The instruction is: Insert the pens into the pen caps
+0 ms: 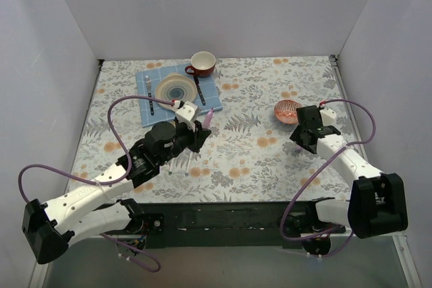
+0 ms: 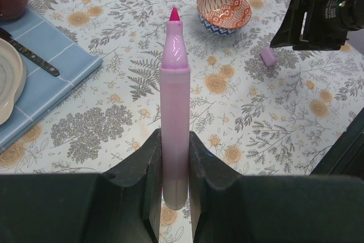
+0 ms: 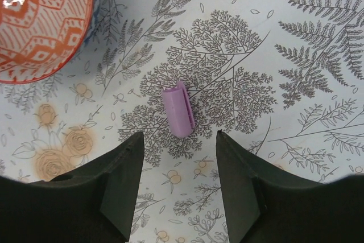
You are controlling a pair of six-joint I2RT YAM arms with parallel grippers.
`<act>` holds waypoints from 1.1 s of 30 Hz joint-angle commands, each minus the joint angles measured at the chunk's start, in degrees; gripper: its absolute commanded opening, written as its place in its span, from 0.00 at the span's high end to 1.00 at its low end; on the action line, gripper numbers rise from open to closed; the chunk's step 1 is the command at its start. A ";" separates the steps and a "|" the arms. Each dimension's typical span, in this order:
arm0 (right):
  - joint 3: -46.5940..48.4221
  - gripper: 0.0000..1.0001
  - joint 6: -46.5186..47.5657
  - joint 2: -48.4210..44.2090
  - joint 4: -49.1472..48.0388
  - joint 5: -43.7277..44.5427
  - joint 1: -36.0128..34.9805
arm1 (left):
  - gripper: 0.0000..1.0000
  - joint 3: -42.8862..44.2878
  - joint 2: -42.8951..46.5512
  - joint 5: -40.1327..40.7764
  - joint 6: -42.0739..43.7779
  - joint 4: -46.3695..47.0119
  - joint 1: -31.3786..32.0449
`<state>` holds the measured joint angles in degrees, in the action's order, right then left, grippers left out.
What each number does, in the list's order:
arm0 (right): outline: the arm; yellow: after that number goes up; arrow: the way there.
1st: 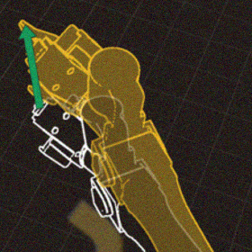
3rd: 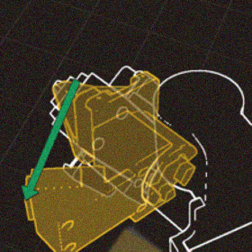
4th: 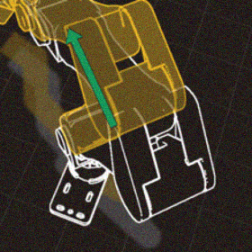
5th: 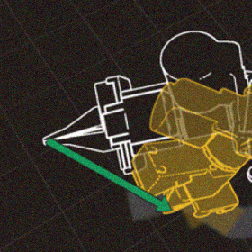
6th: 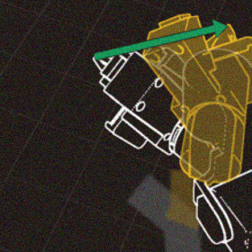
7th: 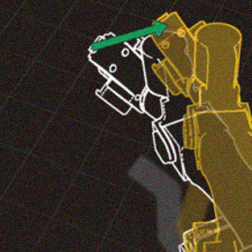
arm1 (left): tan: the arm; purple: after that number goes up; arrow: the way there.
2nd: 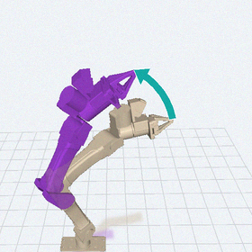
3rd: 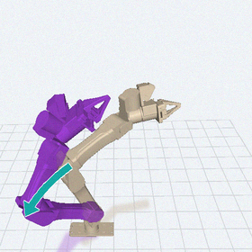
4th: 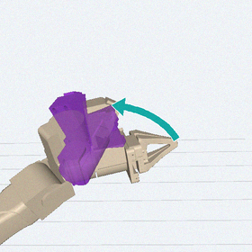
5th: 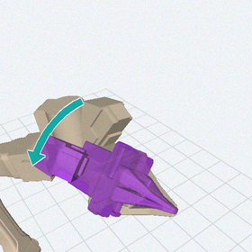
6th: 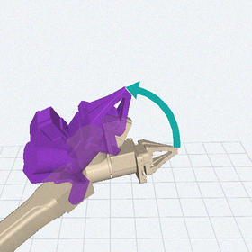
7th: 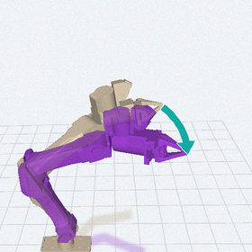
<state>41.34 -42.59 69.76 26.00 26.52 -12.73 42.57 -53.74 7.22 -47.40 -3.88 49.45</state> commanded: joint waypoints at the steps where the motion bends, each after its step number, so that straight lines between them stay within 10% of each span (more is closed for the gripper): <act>1: 0.05 0.40 4.08 4.06 -1.73 3.98 0.78 | 1.00 -0.55 2.67 -1.51 0.90 1.33 -0.14; 22: 2.87 0.64 40.62 12.86 -14.04 -24.04 4.91 | 1.00 -1.17 5.13 -2.74 0.46 1.51 -0.23; 33: -3.27 0.96 71.48 8.48 -25.02 -17.11 -23.11 | 1.00 -1.34 5.75 -1.08 -0.15 1.68 -0.14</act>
<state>41.41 11.79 82.17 7.42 10.04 -31.22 41.71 -50.00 4.97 -47.44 -3.77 49.45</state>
